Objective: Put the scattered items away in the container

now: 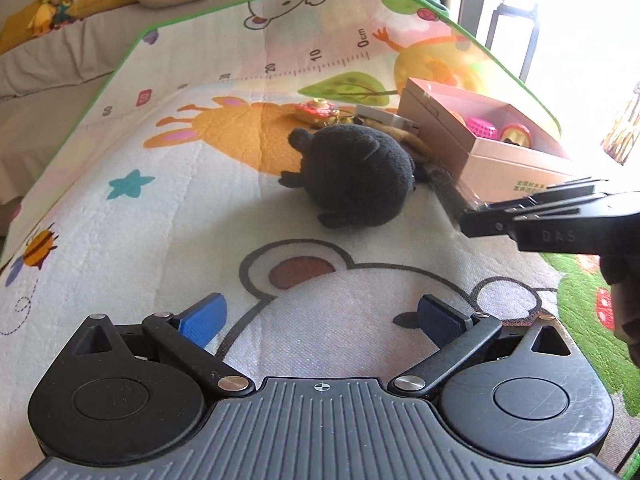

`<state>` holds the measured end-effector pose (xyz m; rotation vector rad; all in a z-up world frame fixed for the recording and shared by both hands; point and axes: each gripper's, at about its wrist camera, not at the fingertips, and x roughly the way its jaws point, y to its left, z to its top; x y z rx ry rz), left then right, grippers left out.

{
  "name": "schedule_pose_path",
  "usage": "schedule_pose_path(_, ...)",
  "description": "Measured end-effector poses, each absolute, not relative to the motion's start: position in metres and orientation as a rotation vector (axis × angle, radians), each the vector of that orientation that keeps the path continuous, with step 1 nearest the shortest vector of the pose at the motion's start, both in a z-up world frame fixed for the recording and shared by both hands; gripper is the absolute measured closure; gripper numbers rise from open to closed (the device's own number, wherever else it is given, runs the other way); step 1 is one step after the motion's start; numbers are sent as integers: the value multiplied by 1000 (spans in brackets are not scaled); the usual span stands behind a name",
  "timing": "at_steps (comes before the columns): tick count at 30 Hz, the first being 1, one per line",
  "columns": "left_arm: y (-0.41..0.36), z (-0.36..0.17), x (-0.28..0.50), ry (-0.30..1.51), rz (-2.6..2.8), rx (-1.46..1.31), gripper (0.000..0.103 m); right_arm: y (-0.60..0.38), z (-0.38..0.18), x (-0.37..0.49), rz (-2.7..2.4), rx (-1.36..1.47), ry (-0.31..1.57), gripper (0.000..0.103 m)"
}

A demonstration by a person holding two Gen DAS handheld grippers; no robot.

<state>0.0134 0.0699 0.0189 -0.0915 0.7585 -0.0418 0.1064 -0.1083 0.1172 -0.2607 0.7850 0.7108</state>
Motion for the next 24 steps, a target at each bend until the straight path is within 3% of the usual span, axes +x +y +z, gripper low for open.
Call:
schedule_pose_path(3, 53, 19, 19, 759, -89, -81, 0, -146, 118, 89, 696, -269, 820, 91)
schedule_pose_path(12, -26, 16, 43, 758, -304, 64, 0, -249, 107, 80, 424, -256, 835, 90)
schedule_pose_path(15, -45, 16, 52, 779, -409, 55, 0, -265, 105, 80, 411, -173, 825, 78)
schedule_pose_path(17, -57, 13, 61, 802, -457, 46, 0, -273, 107, 79, 391, -142, 791, 62)
schedule_pose_path(24, -111, 8, 77, 787, -625, 63, 0, -313, 130, 89, 282, -21, 691, 46)
